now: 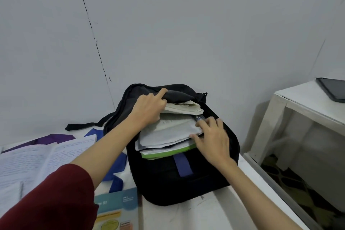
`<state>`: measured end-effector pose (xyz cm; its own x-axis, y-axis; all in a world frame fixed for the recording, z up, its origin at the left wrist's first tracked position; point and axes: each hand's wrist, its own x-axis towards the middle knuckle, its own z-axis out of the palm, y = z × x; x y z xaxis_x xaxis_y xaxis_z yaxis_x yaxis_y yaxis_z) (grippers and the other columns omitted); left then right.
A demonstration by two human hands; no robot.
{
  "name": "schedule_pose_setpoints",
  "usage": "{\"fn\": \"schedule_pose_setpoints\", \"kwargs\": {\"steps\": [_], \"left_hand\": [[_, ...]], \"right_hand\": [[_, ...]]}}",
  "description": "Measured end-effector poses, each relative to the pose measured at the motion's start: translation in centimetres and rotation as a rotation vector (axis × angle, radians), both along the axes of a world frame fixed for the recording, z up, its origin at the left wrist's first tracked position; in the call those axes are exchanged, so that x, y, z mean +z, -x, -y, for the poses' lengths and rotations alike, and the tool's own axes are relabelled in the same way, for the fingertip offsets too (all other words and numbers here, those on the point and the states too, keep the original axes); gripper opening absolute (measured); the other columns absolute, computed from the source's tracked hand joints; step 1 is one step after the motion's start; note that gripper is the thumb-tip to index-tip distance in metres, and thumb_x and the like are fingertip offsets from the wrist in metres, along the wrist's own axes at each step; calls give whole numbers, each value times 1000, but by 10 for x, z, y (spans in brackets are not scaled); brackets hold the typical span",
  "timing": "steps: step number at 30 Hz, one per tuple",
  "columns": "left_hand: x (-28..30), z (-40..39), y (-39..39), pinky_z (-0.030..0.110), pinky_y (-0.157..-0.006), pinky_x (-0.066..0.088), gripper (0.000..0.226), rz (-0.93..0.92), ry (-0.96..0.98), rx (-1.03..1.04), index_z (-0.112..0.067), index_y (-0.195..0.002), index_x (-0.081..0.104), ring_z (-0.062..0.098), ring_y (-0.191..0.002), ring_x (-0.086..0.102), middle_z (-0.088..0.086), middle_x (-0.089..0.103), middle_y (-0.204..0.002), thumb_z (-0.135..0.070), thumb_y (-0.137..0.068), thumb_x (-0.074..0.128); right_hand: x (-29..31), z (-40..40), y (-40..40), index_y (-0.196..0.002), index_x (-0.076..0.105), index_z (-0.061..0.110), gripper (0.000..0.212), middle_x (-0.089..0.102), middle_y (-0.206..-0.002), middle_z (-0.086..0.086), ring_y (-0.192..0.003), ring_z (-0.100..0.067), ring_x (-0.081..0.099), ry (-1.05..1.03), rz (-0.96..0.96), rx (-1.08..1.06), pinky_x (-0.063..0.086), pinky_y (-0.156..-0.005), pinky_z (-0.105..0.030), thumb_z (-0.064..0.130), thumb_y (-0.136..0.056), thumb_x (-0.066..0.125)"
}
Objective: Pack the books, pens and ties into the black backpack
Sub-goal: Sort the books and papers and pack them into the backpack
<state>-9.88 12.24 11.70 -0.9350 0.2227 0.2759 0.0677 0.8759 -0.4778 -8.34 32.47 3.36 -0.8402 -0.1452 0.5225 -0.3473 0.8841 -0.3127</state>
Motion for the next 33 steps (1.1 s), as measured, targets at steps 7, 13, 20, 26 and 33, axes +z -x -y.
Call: {"fn": "schedule_pose_setpoints", "kwargs": {"steps": [7, 13, 20, 26, 33], "left_hand": [[-32, 9, -1, 20, -42, -1, 20, -47, 35, -63, -21, -64, 64, 18, -48, 50, -2, 57, -126, -21, -59, 83], [-60, 10, -20, 40, -80, 47, 41, 44, -83, -70, -25, -122, 57, 31, -114, 52, 3, 18, -157, -43, -86, 60], [-77, 37, -53, 55, -84, 50, 50, 11, -31, -86, -40, -126, 56, 41, -111, 58, 4, 44, -145, -57, -89, 27], [-69, 44, -46, 58, -92, 45, 45, 56, -78, -66, -42, -125, 53, 41, -118, 53, 6, 41, -147, -55, -87, 32], [-58, 19, -32, 69, -90, 37, 55, -35, -31, 18, -33, -95, 75, 50, -114, 53, 12, 58, -131, -66, -51, 78]], "right_hand": [[-12, -12, 25, -129, 59, 17, 37, 26, -156, -3, -140, -22, 27, 227, 402, 252, 24, -109, -30, 28, -94, 57], [-3, -31, 33, -133, 55, 22, 56, 38, -149, -3, -138, -26, 33, 303, 499, 226, 26, -111, -36, 31, -81, 73], [-13, -23, 37, -134, 54, 19, 42, 60, -127, -7, -121, -27, 49, 587, 472, 186, 38, -105, -38, 15, -92, 59], [1, -21, 57, -114, 67, 18, 27, 58, -122, -5, -122, -27, 44, 483, 378, 158, 41, -96, -35, 29, -91, 57], [32, 23, 83, -91, 56, 6, 43, 55, -121, -16, -120, -32, 41, -61, 403, 22, 35, -92, -40, 45, -98, 38]]}}
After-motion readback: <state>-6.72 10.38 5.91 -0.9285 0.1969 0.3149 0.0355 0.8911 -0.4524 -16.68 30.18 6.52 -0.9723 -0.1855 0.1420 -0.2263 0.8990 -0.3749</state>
